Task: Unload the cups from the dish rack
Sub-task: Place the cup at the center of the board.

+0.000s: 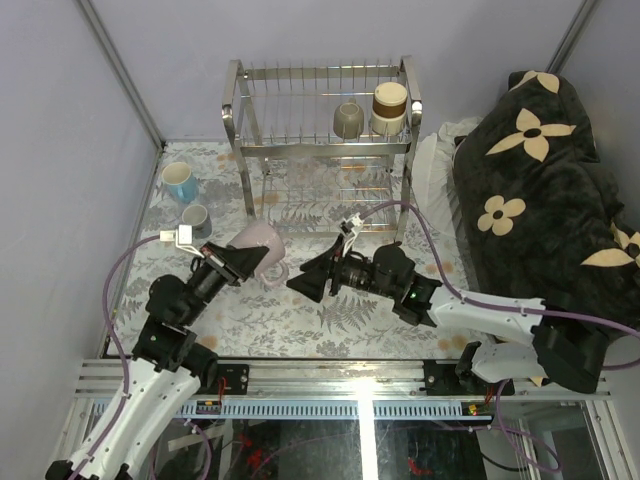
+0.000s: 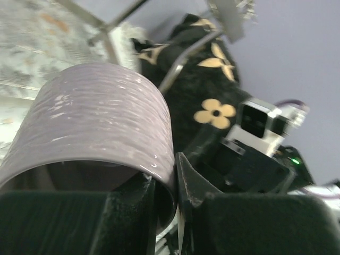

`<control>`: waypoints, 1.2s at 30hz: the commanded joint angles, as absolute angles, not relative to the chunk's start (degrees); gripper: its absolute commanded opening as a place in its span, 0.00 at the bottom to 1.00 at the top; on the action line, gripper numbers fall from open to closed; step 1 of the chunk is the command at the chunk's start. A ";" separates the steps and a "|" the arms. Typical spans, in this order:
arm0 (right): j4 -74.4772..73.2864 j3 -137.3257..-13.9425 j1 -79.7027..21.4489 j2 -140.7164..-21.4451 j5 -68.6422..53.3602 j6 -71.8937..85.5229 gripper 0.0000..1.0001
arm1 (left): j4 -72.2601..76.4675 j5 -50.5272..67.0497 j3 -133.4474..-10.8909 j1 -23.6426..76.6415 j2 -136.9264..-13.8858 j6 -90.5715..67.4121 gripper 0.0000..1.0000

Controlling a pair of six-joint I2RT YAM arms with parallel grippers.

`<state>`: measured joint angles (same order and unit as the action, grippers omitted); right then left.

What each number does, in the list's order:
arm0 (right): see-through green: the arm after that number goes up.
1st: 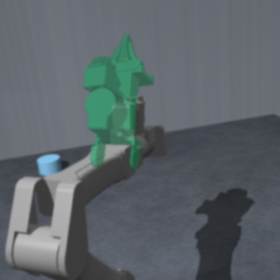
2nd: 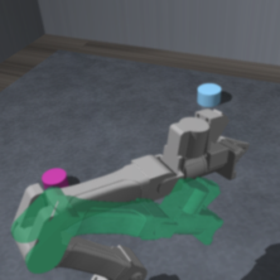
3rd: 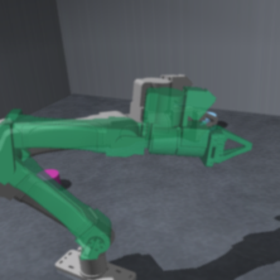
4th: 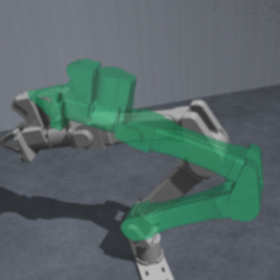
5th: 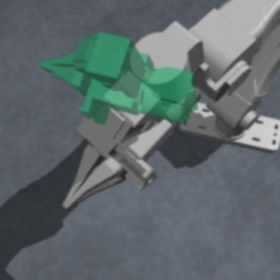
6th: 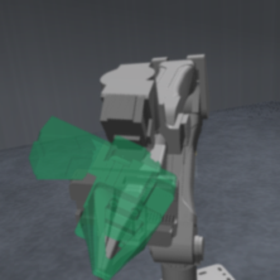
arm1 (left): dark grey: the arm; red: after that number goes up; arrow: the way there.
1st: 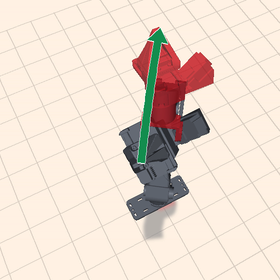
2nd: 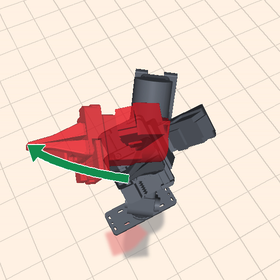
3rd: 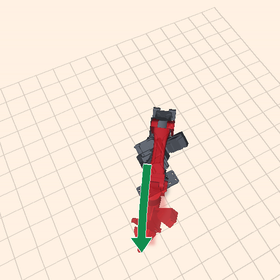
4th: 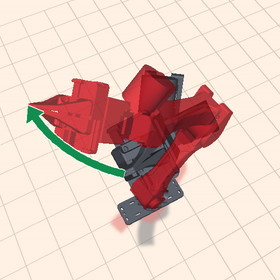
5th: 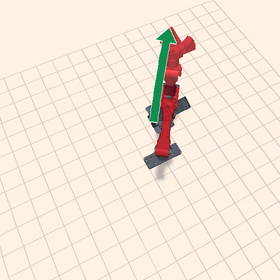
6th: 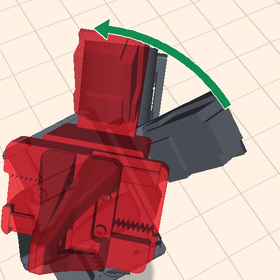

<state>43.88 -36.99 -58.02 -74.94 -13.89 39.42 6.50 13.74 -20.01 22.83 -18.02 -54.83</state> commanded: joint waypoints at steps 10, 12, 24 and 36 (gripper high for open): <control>15.92 -35.86 -58.10 -56.78 1.67 25.07 0.81 | -30.16 -9.80 -39.09 22.76 -30.30 -45.15 0.00; 13.90 -35.77 -58.11 -55.51 2.98 24.31 0.81 | -32.81 -11.94 -40.95 22.77 -32.73 -44.07 0.00; 11.85 -32.10 -58.10 -49.82 2.64 25.64 0.81 | -37.63 -18.03 -52.93 14.50 -51.69 -34.91 0.00; 11.21 -30.94 -58.11 -45.96 3.93 25.21 0.83 | -31.99 -9.26 -59.24 4.98 -70.40 -25.22 0.00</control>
<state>10.00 -30.57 -58.02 -46.48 2.55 26.02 -39.38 -11.44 -54.70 5.28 -68.47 -30.09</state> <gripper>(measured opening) 0.829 0.120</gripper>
